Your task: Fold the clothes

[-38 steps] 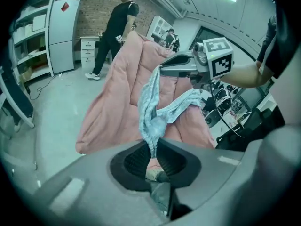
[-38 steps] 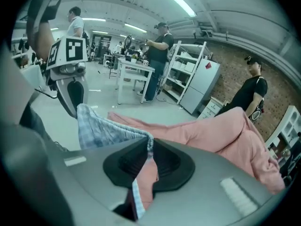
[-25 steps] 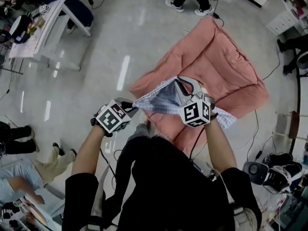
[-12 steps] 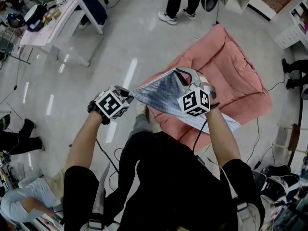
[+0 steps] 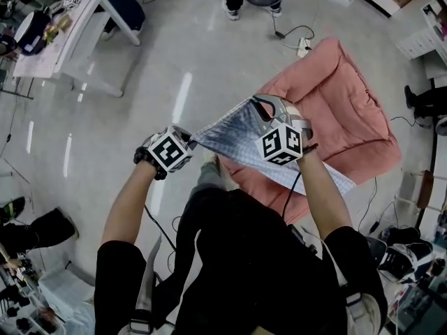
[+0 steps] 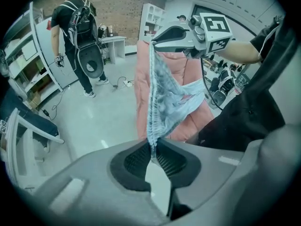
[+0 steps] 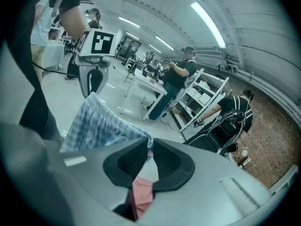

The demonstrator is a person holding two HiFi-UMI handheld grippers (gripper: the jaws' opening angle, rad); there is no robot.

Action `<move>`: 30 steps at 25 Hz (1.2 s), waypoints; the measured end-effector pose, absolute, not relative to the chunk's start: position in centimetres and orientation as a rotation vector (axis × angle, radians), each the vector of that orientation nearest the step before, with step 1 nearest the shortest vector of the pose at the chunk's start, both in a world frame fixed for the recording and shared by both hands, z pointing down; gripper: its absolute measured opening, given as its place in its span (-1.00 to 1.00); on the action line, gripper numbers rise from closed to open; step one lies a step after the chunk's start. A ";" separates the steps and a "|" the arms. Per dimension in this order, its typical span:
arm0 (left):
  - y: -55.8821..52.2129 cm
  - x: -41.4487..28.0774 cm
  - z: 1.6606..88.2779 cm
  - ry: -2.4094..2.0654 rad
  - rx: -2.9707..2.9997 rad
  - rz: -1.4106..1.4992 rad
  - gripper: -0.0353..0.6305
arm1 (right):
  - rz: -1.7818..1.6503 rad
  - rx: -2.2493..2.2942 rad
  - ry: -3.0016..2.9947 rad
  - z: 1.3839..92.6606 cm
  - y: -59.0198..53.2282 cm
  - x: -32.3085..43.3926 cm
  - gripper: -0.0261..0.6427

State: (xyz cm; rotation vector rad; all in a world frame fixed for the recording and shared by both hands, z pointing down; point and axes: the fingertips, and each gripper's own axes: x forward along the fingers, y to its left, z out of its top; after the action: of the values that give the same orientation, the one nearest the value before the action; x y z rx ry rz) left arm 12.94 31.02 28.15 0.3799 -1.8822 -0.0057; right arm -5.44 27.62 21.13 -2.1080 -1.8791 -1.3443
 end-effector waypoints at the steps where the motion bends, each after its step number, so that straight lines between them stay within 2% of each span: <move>1: 31.8 12.5 28.8 -1.883 0.395 0.002 -0.76 | -1.348 -2.092 -1.870 21.9 28.4 -5.8 -0.79; 13: 40.6 10.0 36.1 -1.797 0.526 -0.080 -0.76 | -1.438 -1.988 -1.782 28.9 38.2 -9.1 -0.79; 30: 44.9 10.2 46.8 -1.700 0.543 -0.168 -0.76 | -1.460 -1.914 -1.608 41.1 44.0 -9.5 -0.79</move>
State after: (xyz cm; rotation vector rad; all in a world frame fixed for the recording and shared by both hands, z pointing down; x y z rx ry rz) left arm 10.15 44.86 46.78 0.5432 -1.7003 -0.1684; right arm -9.47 43.95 41.11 -1.9139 -1.6077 -1.4605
